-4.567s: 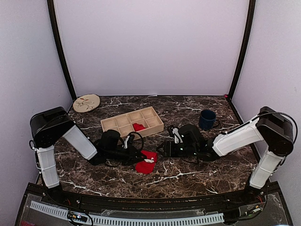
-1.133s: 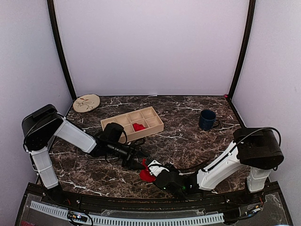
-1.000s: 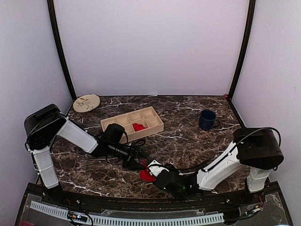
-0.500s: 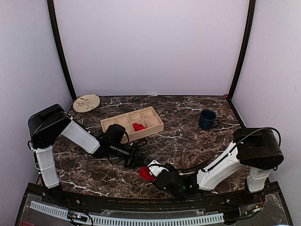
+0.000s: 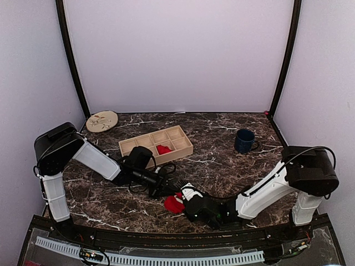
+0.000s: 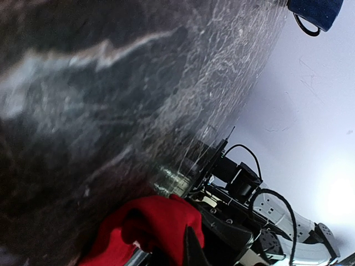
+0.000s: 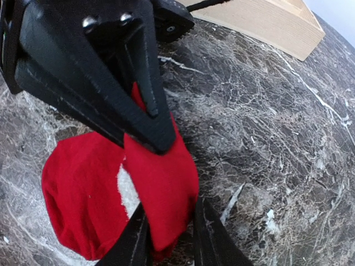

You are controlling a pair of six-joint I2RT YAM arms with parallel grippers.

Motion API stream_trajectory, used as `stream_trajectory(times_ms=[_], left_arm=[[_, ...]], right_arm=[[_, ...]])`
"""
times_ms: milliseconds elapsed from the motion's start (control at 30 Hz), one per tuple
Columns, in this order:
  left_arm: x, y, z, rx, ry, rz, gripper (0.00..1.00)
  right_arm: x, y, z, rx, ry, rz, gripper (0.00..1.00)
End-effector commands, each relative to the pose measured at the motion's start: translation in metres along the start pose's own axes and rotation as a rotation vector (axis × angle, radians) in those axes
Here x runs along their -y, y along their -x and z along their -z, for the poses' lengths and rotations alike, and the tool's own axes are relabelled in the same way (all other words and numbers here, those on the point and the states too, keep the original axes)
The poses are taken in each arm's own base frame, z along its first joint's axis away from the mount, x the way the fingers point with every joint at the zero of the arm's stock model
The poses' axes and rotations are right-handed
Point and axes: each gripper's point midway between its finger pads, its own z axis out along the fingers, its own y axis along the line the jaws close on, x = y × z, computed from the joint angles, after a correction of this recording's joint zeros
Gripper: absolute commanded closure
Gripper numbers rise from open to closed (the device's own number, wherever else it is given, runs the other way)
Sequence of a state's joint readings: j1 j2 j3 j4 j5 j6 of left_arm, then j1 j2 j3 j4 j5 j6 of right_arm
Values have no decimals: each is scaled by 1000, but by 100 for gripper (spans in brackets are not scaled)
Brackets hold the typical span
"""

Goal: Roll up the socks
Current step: Roll the sock at the center of the board.

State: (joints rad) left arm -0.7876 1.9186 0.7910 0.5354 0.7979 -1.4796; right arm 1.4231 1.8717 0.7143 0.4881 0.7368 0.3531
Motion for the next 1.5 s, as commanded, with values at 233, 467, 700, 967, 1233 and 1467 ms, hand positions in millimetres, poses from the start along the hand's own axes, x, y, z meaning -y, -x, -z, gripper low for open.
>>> stream_trajectory(times_ms=[233,467,700,967,1233,1467], left_arm=[[-19,20,-6,176,124,-190,100],[-28,22,-8,251,126,-249,100],[-24,18,-5,304,120,-336,100],[-25,4,3,336,140,-431,100],[-33,-6,-2,352,175,-544,100],[-38,-10,-7,376,203,-601,100]], right_arm=[[11,-8,30,-145,196,-253,51],[14,2,58,-151,319,-383,46],[33,20,58,-133,382,-551,46],[23,29,30,-186,473,-666,46],[11,34,15,-199,582,-813,44],[5,27,10,-228,610,-872,43]])
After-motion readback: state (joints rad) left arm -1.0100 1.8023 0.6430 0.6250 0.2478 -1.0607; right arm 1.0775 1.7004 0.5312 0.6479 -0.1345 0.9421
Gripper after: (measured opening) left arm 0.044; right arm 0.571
